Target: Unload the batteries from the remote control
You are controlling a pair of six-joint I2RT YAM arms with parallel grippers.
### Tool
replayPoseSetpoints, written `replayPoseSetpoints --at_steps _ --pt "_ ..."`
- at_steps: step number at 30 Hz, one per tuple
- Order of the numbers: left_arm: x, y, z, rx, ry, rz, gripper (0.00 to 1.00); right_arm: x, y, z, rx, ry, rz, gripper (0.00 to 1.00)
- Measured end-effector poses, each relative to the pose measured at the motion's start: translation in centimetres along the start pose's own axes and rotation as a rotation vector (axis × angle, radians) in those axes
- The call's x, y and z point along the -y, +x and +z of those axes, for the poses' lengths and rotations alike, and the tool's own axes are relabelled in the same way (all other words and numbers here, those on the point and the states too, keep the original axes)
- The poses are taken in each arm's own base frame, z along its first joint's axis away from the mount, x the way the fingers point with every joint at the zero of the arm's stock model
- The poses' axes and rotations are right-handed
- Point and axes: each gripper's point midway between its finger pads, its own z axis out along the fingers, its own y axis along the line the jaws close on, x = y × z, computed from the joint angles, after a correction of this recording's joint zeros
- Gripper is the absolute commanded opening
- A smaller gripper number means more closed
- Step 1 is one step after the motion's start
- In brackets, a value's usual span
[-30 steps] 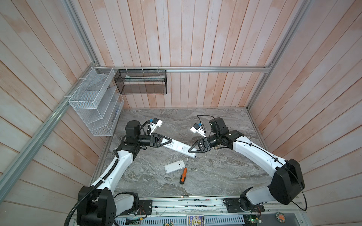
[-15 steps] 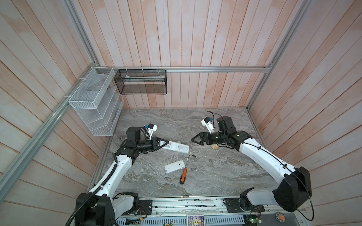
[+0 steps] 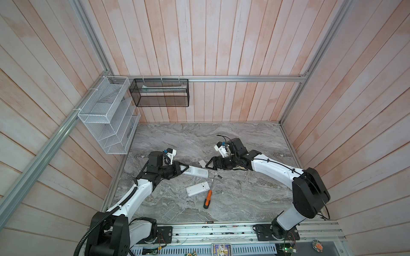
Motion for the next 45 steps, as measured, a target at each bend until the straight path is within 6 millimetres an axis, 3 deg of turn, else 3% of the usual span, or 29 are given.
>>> replayPoseSetpoints --at_steps 17,32,45 --pt "-3.1 0.6 1.7 0.0 -0.089 -0.03 0.11 0.8 0.3 4.1 -0.065 0.018 0.031 0.98" --pt "-3.2 0.6 1.9 0.014 -0.075 -0.011 0.1 1.4 1.8 7.0 -0.137 0.024 0.064 0.98" --pt "-3.2 0.6 2.0 0.019 -0.071 -0.01 0.1 1.6 1.7 8.2 -0.142 0.002 0.1 0.93"
